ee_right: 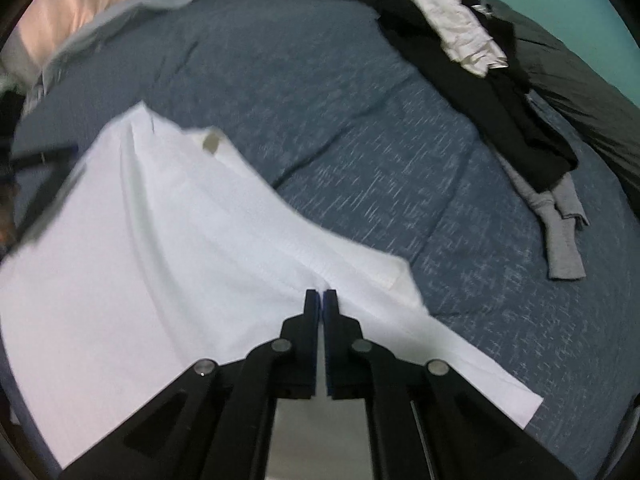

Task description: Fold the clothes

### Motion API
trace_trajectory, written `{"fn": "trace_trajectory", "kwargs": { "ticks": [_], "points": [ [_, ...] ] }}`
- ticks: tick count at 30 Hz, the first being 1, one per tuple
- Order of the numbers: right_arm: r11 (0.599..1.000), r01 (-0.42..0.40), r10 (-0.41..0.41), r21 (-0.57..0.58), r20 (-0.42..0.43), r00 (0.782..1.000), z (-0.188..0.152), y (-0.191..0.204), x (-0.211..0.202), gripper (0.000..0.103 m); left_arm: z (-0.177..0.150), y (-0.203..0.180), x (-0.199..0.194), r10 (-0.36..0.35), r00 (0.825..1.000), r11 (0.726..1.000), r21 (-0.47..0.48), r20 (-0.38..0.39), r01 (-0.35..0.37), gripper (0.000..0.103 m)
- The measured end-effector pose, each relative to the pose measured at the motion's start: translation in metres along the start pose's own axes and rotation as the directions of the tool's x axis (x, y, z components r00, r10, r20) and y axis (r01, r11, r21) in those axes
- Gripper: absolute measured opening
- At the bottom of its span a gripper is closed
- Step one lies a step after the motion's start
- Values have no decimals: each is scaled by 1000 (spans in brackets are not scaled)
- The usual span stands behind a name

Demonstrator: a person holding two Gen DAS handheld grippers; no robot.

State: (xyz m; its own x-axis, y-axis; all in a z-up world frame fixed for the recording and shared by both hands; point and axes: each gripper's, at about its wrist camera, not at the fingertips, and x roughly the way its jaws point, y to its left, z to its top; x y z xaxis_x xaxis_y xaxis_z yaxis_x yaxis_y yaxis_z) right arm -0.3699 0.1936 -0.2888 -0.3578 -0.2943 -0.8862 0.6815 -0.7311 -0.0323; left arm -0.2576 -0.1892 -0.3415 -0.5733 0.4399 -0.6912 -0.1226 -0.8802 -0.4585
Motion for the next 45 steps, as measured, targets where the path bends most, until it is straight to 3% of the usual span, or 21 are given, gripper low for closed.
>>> {"fn": "trace_trajectory", "kwargs": {
  "ticks": [5,14,16,18,19,26,30,35,37,39,42,45],
  "points": [
    [995,7,-12,96,48,999,5,-16,-7,2,-4,-2,3,6,1000,1000,21,-25,-5,28],
    [979,22,-23,203,1,1000,11,-19,0,3,-3,-2,7,31,999,999,32,-32,-30,28],
    [974,25,-24,226,-10,1000,13,-19,2,8,-1,-1,6,26,999,999,25,-28,-25,28],
    [966,11,-20,259,32,999,20,-18,-6,31,2,-1,5,20,1000,1000,22,-22,-19,28],
    [962,-10,-8,271,64,998,26,-15,-12,34,3,-2,4,20,1000,1000,24,-20,-20,28],
    [991,-118,115,68,44,992,68,65,5,33,4,1,2,33,999,999,22,-16,-33,28],
    [993,-115,115,-5,11,993,81,93,30,33,4,-3,0,62,998,996,57,-10,-62,28],
    [993,-96,94,-62,-37,995,86,113,55,33,6,0,-1,47,999,998,41,-11,-47,28],
    [992,-91,87,-82,-52,995,87,119,63,27,7,-1,-2,43,999,998,42,-9,-43,28],
    [991,-93,89,-93,-49,995,86,121,63,12,7,-1,-3,42,999,998,43,-6,-41,28],
    [992,-90,88,-92,-29,996,85,120,58,3,7,1,-5,41,999,998,39,-5,-41,28],
    [992,-86,87,-92,10,996,85,117,48,2,7,4,-5,40,999,999,30,-4,-40,28]
  ]
}}
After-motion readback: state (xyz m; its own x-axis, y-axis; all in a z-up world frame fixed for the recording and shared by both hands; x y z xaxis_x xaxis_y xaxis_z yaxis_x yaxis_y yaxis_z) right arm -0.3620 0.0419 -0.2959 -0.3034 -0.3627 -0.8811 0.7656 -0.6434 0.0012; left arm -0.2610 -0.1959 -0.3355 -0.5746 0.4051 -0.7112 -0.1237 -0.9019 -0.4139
